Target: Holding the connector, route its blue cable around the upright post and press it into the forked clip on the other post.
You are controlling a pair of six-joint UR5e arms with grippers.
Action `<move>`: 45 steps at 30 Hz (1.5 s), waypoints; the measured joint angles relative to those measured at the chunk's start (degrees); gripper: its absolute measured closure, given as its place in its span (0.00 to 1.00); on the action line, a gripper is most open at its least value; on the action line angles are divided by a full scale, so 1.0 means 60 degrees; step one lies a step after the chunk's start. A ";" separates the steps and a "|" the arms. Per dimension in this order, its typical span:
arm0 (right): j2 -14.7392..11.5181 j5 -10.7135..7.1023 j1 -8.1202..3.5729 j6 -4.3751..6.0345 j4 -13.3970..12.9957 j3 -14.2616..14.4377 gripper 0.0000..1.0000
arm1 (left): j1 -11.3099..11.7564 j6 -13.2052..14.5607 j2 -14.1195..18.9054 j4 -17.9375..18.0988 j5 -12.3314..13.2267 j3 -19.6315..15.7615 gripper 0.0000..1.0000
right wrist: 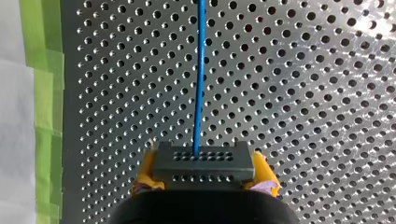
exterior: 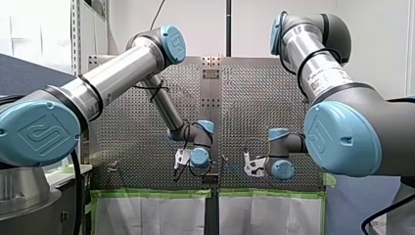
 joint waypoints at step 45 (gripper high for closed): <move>0.0042 -0.0194 -0.0806 -0.0065 0.0848 -0.0777 1.00 | 0.0304 -0.0237 0.0007 -0.0108 0.0827 0.0043 0.99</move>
